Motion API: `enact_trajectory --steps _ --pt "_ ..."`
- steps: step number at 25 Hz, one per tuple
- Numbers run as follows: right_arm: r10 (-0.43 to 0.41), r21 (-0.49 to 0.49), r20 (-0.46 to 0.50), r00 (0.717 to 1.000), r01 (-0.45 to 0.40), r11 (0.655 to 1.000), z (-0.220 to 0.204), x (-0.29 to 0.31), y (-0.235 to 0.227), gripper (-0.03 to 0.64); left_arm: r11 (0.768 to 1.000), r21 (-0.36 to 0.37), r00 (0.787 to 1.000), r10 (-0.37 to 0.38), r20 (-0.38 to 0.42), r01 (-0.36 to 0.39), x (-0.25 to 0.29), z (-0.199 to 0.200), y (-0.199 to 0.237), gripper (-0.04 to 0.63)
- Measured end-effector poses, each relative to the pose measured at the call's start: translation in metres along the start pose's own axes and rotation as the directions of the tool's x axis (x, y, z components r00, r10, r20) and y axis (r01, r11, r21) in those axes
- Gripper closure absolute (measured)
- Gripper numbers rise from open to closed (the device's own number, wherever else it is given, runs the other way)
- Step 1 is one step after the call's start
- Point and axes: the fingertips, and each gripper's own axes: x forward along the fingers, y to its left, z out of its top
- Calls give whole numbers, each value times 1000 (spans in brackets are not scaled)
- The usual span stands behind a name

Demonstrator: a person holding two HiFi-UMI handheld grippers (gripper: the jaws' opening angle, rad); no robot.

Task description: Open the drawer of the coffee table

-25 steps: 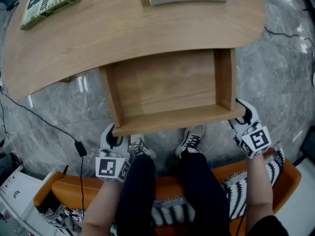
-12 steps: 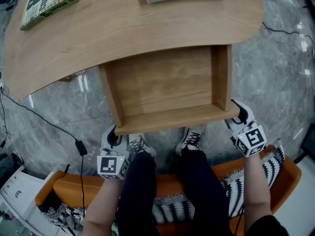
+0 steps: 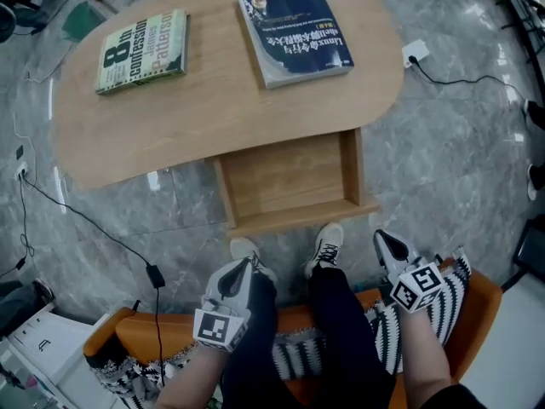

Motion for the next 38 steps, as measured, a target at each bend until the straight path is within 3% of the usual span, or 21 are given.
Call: enact_trajectory --steps 5,9,12,18,23,28,31,38 --pt "105 -24 68 992 -104 994 111 -57 106 615 987 -24 981 -158 115 161 -35 133 -100 592" --pt "158 -41 105 982 -154 987 189 -117 177 615 961 -16 944 -270 188 278 -77 247 -173 592" --pt "186 -25 139 973 -185 983 237 -160 218 615 937 37 919 -348 187 348 -111 303 -209 592" --pt "233 -35 171 957 -230 972 292 -229 276 615 918 64 915 -396 82 392 -155 364 -234 592" --pt "261 -97 193 946 -246 964 325 -260 310 615 877 97 877 -477 60 470 -186 402 -252 592" --pt "306 -159 217 927 -276 948 354 -276 342 615 855 174 859 -506 74 489 -208 426 -250 592" --pt "325 -188 211 922 -288 939 362 -281 355 615 855 199 858 -505 99 480 -219 443 -242 592" --pt "331 -227 185 925 -287 931 361 -284 365 615 873 183 870 -477 122 453 -231 452 -227 592"
